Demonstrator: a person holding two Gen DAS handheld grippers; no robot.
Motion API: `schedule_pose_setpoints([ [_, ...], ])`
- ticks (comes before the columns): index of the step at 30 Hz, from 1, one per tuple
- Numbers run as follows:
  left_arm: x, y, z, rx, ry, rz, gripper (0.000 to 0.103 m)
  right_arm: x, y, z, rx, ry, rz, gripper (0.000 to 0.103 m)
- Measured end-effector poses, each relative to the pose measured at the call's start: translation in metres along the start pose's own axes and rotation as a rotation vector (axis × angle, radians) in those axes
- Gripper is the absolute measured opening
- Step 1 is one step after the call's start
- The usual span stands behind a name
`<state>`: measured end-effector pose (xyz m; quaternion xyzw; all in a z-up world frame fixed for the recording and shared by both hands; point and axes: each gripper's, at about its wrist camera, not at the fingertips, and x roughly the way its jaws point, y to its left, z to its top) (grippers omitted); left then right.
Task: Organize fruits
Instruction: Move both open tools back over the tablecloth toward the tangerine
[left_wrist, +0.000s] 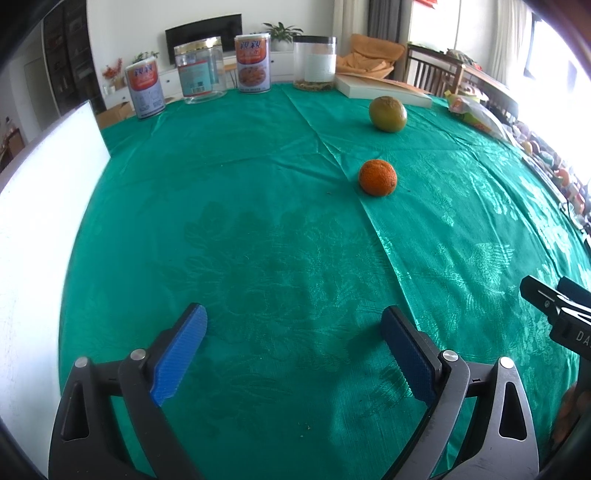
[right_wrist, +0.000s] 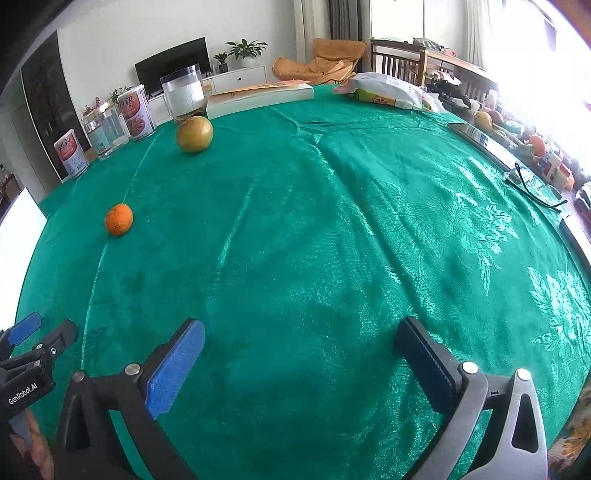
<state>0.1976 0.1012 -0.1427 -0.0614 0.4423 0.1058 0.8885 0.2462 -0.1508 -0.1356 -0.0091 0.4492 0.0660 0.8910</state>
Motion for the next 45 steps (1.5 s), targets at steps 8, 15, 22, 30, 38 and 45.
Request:
schedule_pose_setpoints([
  [8, 0.000, 0.000, 0.000, -0.003, -0.001, -0.004, 0.096, 0.001, 0.003, -0.001, -0.016, 0.007, -0.015, 0.103],
  [15, 0.000, 0.000, -0.001, 0.001, 0.001, -0.002, 0.097, 0.003, 0.006, 0.000, -0.035, 0.015, -0.037, 0.103],
  [22, 0.000, 0.000, -0.001, 0.002, 0.001, 0.000, 0.097, 0.004, 0.006, 0.000, -0.035, 0.015, -0.037, 0.103],
  [30, 0.000, 0.000, -0.001, 0.003, 0.001, 0.000, 0.097, 0.004, 0.006, 0.000, -0.035, 0.016, -0.037, 0.103],
  [38, 0.000, 0.000, -0.001, 0.002, 0.001, 0.000, 0.097, 0.004, 0.006, 0.000, -0.036, 0.016, -0.037, 0.103],
  [45, -0.004, -0.009, 0.010, 0.007, -0.022, -0.080, 0.097, 0.004, 0.006, 0.000, -0.035, 0.016, -0.038, 0.103],
])
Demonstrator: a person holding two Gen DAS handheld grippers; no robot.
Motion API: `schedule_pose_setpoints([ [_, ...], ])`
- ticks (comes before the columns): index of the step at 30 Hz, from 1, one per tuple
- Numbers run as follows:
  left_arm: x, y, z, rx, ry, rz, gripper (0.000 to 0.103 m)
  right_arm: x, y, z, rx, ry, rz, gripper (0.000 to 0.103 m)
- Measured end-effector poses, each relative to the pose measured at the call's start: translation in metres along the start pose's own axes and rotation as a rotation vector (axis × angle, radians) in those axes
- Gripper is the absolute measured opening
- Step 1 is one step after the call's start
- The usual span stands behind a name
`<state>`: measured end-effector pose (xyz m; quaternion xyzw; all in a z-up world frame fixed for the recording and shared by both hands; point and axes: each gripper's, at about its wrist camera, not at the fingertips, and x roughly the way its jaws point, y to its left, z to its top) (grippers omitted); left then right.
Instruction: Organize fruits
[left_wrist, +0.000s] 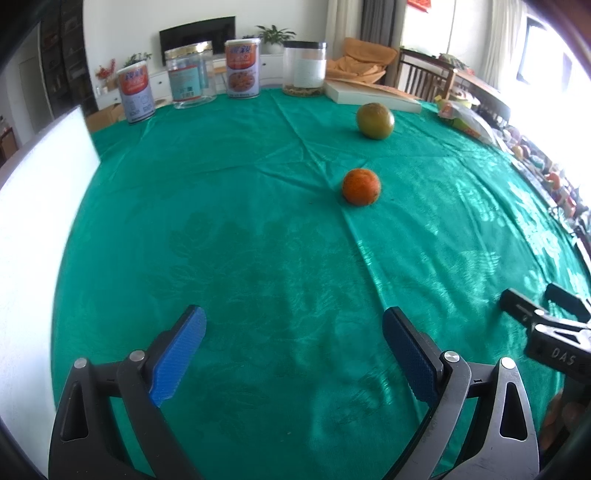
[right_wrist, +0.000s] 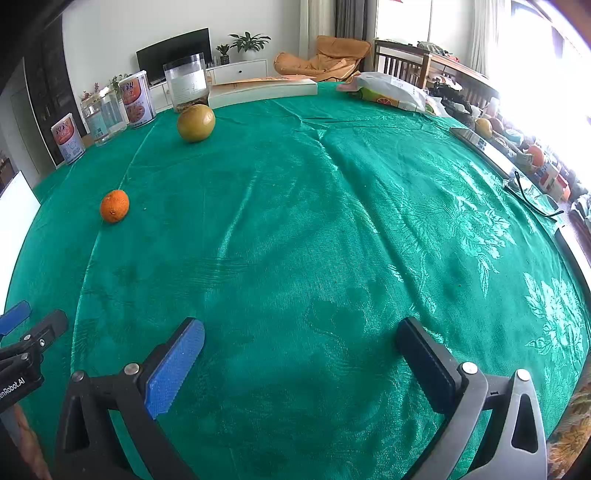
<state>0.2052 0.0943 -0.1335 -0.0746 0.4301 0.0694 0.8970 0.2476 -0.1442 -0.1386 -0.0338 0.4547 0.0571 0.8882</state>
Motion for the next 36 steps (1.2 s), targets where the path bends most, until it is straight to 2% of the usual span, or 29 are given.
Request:
schedule_pose_setpoints([
  [5, 0.020, -0.027, 0.058, 0.022, -0.016, -0.052, 0.097, 0.000, 0.000, 0.000, -0.001, 0.000, 0.001, 0.103],
  [9, 0.055, -0.035, 0.083, 0.000, 0.012, -0.014, 0.094, 0.000, 0.000, 0.000, -0.001, 0.000, 0.001, 0.103],
  [11, 0.064, -0.035, 0.082, -0.002, 0.010, -0.008, 0.081, 0.000, 0.000, 0.000, -0.002, 0.000, 0.001, 0.103],
  [12, 0.067, -0.036, 0.081, 0.010, 0.018, -0.011, 0.062, 0.000, 0.000, 0.000, -0.002, 0.000, 0.001, 0.103],
  [15, 0.065, -0.041, 0.071, 0.088, -0.015, 0.008, 0.031, 0.000, 0.000, 0.000, -0.002, 0.000, 0.000, 0.103],
  [16, 0.062, -0.041, 0.069, 0.103, -0.015, 0.017, 0.029, 0.000, 0.000, 0.000, -0.002, 0.000, 0.000, 0.103],
  [20, 0.036, -0.030, 0.051, 0.090, -0.013, 0.031, 0.029, 0.000, 0.001, 0.000, -0.002, 0.001, 0.001, 0.103],
  [26, -0.003, -0.007, 0.017, 0.086, 0.042, 0.041, 0.029, 0.000, 0.001, 0.000, -0.002, 0.001, 0.000, 0.103],
  [32, -0.008, 0.010, -0.002, 0.048, 0.064, 0.042, 0.030, 0.000, 0.001, 0.000, -0.003, 0.001, 0.001, 0.103],
  [35, -0.008, 0.015, -0.007, 0.026, 0.039, 0.071, 0.048, 0.000, 0.000, 0.000, -0.003, 0.001, 0.001, 0.103],
  [36, -0.007, 0.016, -0.008, 0.020, 0.032, 0.088, 0.066, 0.000, 0.001, 0.000, -0.003, 0.001, 0.001, 0.103],
])
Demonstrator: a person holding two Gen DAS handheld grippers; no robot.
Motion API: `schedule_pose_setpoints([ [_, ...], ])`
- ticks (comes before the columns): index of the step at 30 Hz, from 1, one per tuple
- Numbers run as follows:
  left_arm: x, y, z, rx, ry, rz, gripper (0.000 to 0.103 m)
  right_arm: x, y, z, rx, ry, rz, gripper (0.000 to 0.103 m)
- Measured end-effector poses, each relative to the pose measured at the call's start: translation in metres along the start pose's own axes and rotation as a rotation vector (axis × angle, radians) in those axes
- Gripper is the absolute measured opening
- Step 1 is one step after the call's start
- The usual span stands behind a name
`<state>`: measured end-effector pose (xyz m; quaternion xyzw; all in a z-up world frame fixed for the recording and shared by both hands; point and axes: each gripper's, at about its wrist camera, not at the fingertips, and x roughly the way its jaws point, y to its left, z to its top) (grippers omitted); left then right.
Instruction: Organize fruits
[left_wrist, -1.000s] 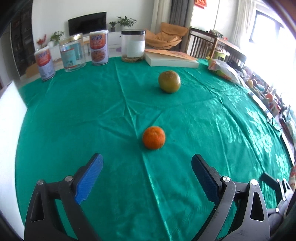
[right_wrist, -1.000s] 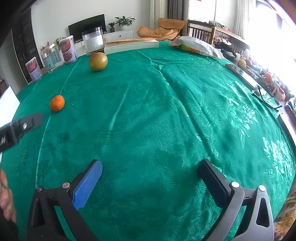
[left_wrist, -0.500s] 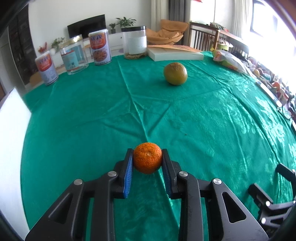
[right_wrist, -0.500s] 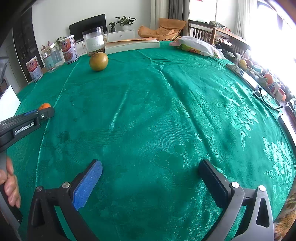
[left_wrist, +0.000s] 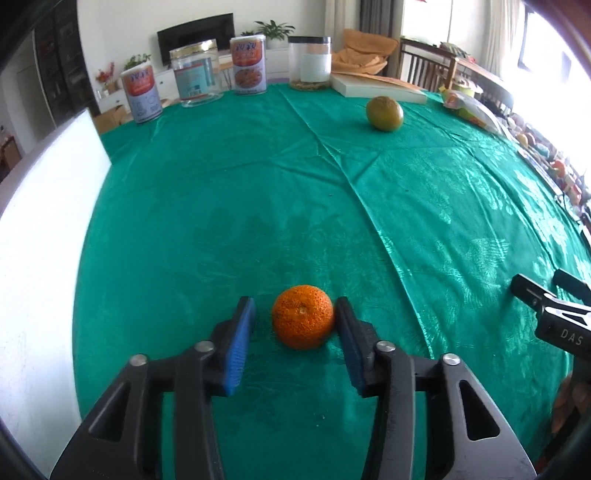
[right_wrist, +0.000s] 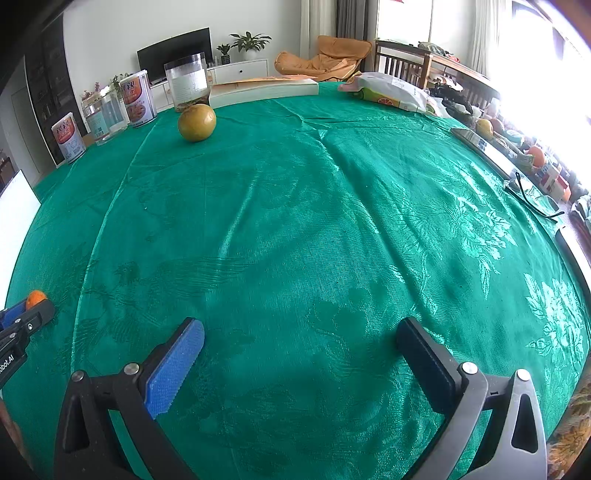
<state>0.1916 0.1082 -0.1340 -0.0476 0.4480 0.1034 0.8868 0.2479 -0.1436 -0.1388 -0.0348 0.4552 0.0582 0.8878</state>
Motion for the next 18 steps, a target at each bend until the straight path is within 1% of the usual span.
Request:
schedule_pose_setpoints([
  [1, 0.001, 0.002, -0.001, -0.011, -0.006, 0.007, 0.082, 0.000, 0.000, 0.000, 0.000, 0.000, 0.000, 0.103],
  [2, 0.003, 0.004, -0.004, -0.023, -0.006, 0.014, 0.086, 0.000, 0.000, 0.000, 0.000, 0.000, 0.001, 0.103],
  [3, 0.003, 0.007, -0.006, -0.041, -0.015, 0.010, 0.089, 0.000, 0.000, 0.000, 0.000, 0.000, 0.002, 0.103],
  [5, 0.003, 0.010, -0.007, -0.053, -0.018, 0.013, 0.089, -0.001, 0.000, -0.001, -0.013, 0.010, 0.014, 0.103],
  [7, 0.003, 0.010, -0.007, -0.051, -0.017, 0.011, 0.091, 0.000, -0.001, 0.004, -0.035, 0.051, 0.044, 0.103],
  [8, 0.003, 0.009, -0.007, -0.047, -0.015, 0.011, 0.092, 0.003, -0.001, 0.011, -0.047, 0.081, 0.073, 0.103],
  [10, 0.004, 0.008, -0.007, -0.044, -0.012, 0.009, 0.094, 0.011, 0.004, 0.034, -0.088, 0.125, 0.134, 0.103],
  [11, 0.004, 0.008, -0.007, -0.044, -0.011, 0.008, 0.094, 0.015, 0.010, 0.049, -0.114, 0.123, 0.148, 0.103],
  [12, 0.005, 0.008, -0.007, -0.044, -0.011, 0.008, 0.094, 0.018, 0.018, 0.067, -0.136, 0.107, 0.158, 0.103],
  [15, 0.005, 0.007, -0.007, -0.042, -0.009, 0.009, 0.095, 0.031, 0.048, 0.127, -0.173, 0.030, 0.224, 0.103],
  [17, 0.005, 0.007, -0.007, -0.042, -0.009, 0.009, 0.095, 0.047, 0.069, 0.161, -0.181, 0.005, 0.242, 0.103],
  [18, 0.005, 0.007, -0.007, -0.042, -0.009, 0.009, 0.095, 0.057, 0.078, 0.175, -0.177, 0.007, 0.250, 0.103],
])
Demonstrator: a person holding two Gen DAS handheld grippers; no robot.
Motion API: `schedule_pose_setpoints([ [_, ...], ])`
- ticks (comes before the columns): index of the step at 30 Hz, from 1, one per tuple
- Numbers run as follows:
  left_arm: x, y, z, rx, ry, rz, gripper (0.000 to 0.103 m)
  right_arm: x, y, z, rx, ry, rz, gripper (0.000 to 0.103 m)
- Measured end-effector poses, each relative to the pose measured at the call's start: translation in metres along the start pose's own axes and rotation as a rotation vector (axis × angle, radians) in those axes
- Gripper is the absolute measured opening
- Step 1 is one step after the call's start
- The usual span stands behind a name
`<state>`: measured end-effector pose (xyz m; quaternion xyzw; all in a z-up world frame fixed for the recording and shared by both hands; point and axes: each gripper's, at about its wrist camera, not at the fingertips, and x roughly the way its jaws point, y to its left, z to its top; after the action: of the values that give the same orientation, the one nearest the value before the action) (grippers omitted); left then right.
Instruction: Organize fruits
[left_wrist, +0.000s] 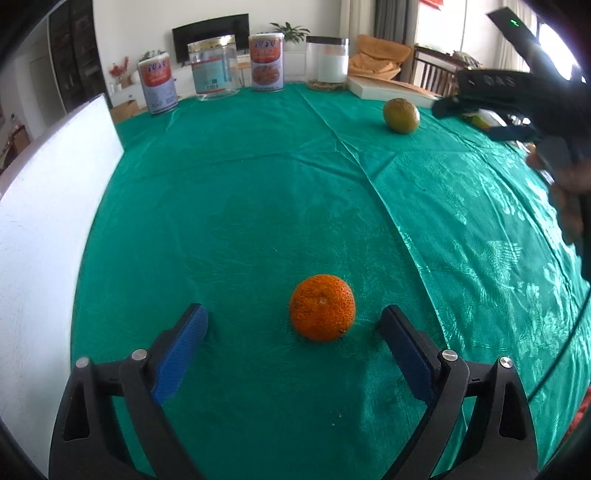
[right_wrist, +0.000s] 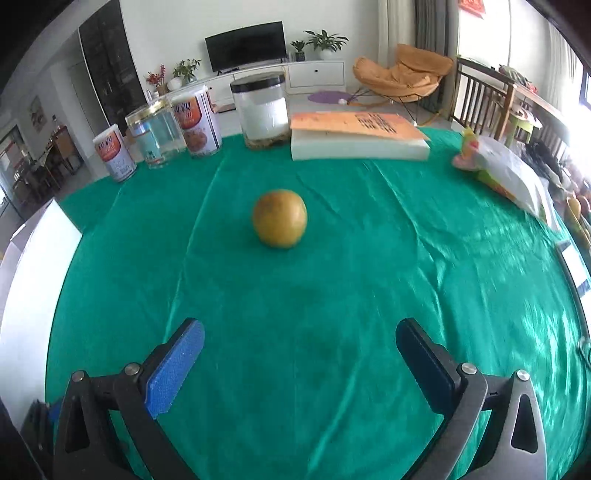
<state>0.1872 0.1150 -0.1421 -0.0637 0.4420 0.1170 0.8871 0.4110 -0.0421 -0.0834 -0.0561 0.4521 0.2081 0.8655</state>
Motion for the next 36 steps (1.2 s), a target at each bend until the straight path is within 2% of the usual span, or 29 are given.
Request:
schedule_pose_setpoints([
  [2, 0.000, 0.000, 0.000, 0.000, 0.000, 0.000, 0.096, 0.023, 0.004, 0.023, 0.023, 0.012, 0.015, 0.102],
  [5, 0.000, 0.000, 0.000, 0.000, 0.000, 0.001, 0.096, 0.059, 0.005, 0.040, 0.062, 0.069, 0.033, 0.090],
  [6, 0.000, 0.000, 0.000, -0.001, 0.000, 0.002, 0.096, 0.070, 0.005, 0.041, 0.066, 0.096, 0.033, 0.079],
  [7, 0.000, 0.000, 0.000, -0.001, 0.000, 0.003, 0.096, 0.077, 0.005, 0.040, 0.070, 0.117, 0.034, 0.061],
  [8, 0.000, 0.000, 0.000, -0.001, 0.000, 0.002, 0.096, 0.080, 0.005, 0.038, 0.075, 0.115, 0.031, 0.051],
  [12, 0.000, 0.000, 0.000, -0.001, 0.000, 0.001, 0.097, 0.055, -0.001, 0.018, 0.089, 0.026, 0.071, 0.048],
  [16, 0.000, 0.000, 0.000, 0.000, 0.001, 0.002, 0.097, 0.010, -0.011, -0.023, 0.090, -0.012, 0.119, 0.045],
  [17, 0.000, 0.000, 0.000, 0.000, 0.001, 0.002, 0.097, -0.003, -0.013, -0.036, 0.087, -0.019, 0.137, 0.042],
  [18, 0.000, 0.000, 0.000, -0.001, 0.000, 0.002, 0.097, -0.017, -0.015, -0.050, 0.080, -0.029, 0.149, 0.035],
  [19, 0.000, 0.000, 0.000, -0.001, 0.000, 0.002, 0.097, -0.030, -0.016, -0.063, 0.069, -0.030, 0.150, 0.023],
  [26, 0.000, 0.000, 0.000, -0.001, 0.000, 0.002, 0.097, -0.077, -0.029, -0.135, 0.000, 0.041, 0.145, 0.022],
  [33, 0.000, -0.001, 0.000, -0.001, 0.001, 0.002, 0.097, -0.099, -0.032, -0.144, -0.016, 0.053, 0.148, 0.023],
  [35, 0.000, -0.001, 0.000, -0.001, 0.001, 0.002, 0.097, -0.104, -0.027, -0.137, -0.025, 0.038, 0.142, 0.029],
  [36, 0.000, -0.001, 0.000, -0.001, 0.001, 0.002, 0.097, -0.104, -0.025, -0.133, -0.029, 0.035, 0.122, 0.045],
])
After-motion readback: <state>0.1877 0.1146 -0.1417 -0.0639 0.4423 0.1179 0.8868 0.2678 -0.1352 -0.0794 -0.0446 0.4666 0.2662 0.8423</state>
